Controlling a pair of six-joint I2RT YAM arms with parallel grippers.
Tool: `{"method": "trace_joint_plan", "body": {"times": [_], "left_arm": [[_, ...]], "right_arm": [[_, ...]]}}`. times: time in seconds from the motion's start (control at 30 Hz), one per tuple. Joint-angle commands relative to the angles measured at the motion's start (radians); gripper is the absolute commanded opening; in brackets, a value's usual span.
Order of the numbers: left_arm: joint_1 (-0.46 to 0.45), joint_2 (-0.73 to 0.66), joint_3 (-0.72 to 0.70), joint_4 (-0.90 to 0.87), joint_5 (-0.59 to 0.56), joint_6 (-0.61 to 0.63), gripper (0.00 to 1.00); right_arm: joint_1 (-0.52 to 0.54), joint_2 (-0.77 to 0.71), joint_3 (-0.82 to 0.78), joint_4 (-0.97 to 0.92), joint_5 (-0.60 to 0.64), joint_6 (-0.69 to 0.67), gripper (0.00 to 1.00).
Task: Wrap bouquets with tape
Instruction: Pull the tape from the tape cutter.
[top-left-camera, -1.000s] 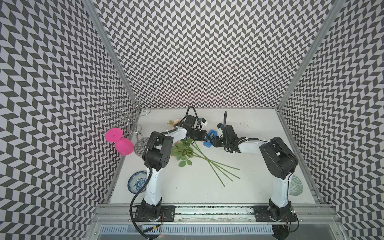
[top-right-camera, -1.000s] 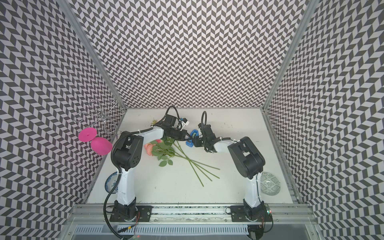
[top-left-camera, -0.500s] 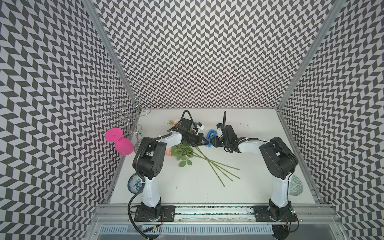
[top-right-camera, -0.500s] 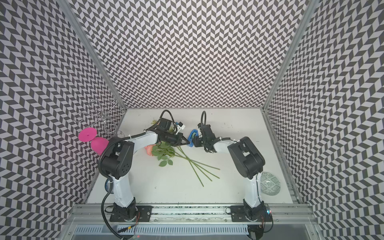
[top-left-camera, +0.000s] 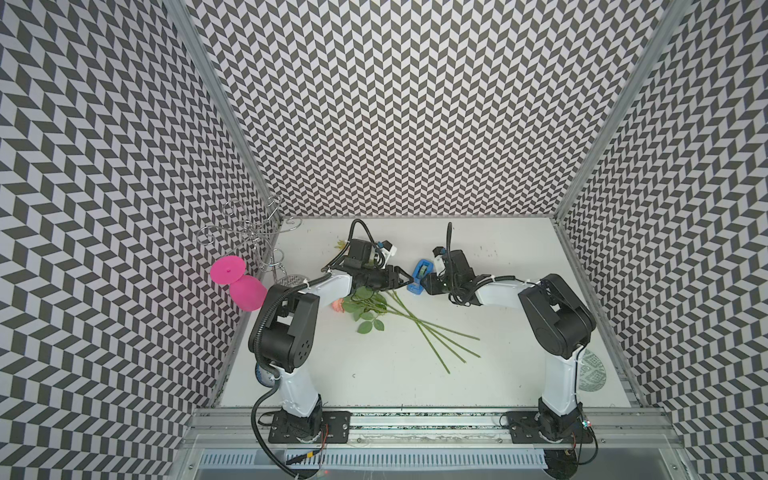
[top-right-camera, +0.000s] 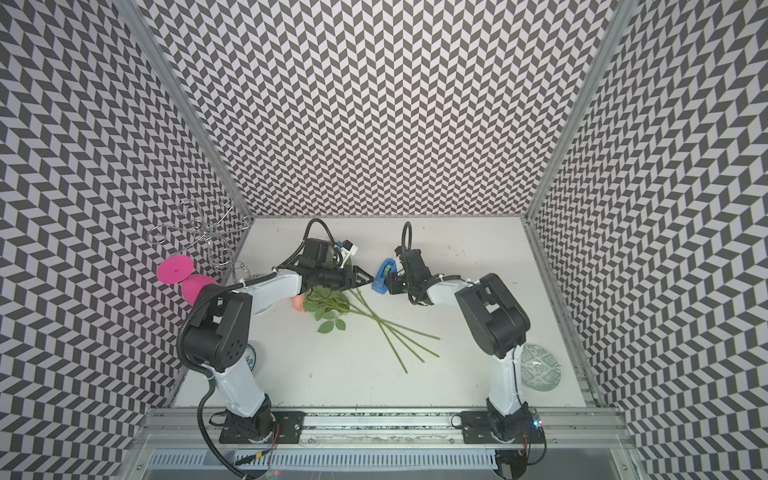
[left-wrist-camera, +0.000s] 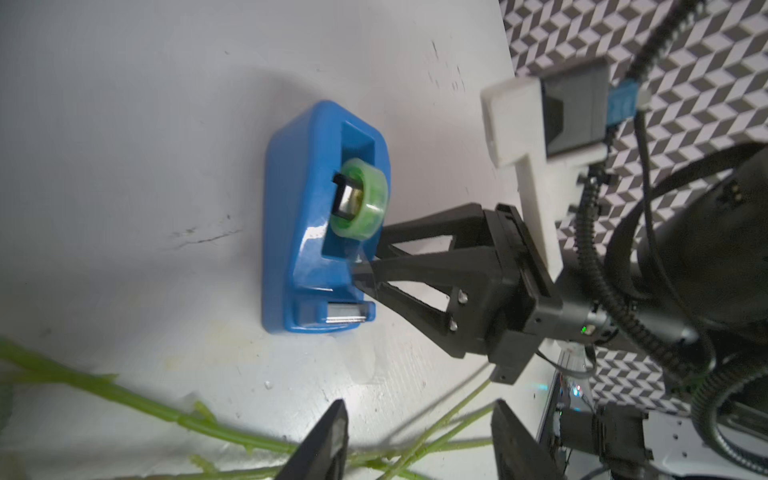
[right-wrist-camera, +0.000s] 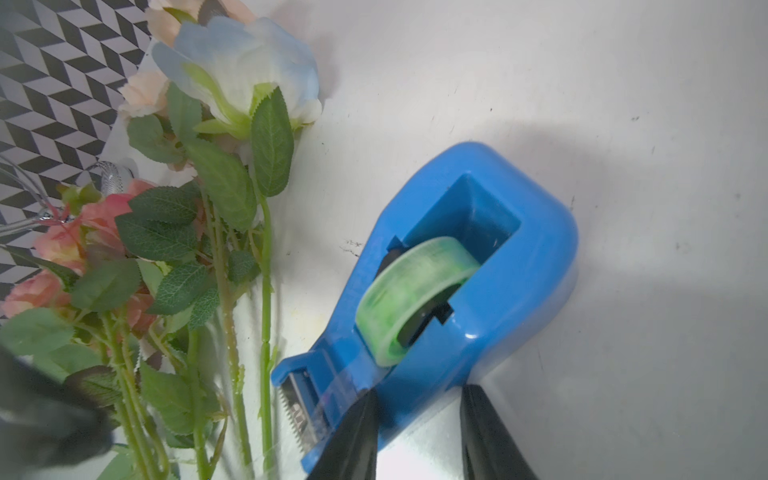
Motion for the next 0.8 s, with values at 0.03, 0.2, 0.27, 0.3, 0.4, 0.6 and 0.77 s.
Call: {"method": "trace_joint_plan", "body": {"times": [0.03,0.2,0.27,0.3,0.4,0.6,0.77], "left_arm": [[-0.045,-0.033,-0.063,0.178,-0.109,0.075,0.63],[-0.089,-0.019,-0.064,0.209,-0.214,0.131,0.68],[-0.084,0.006,-0.048,0.24,-0.205,0.161,0.68],[-0.078,0.01,-0.042,0.254,-0.207,0.171,0.68],[-0.069,0.014,-0.038,0.289,-0.166,0.196,0.67],[-0.069,0.058,-0.037,0.303,-0.097,0.19,0.61],[-0.072,0.074,-0.048,0.309,-0.073,0.192,0.57]], "right_arm": [[-0.004,0.052,-0.017,-0.042,0.044,-0.026,0.35],[-0.004,0.047,-0.02,-0.034,0.042,-0.027,0.34],[-0.004,0.049,-0.017,-0.034,0.036,-0.026,0.34],[-0.004,0.049,-0.016,-0.034,0.034,-0.027,0.34],[-0.004,0.049,-0.018,-0.034,0.028,-0.031,0.34],[-0.006,0.046,-0.013,-0.034,0.027,-0.036,0.34],[-0.006,0.044,-0.013,-0.034,0.026,-0.041,0.34]]}}
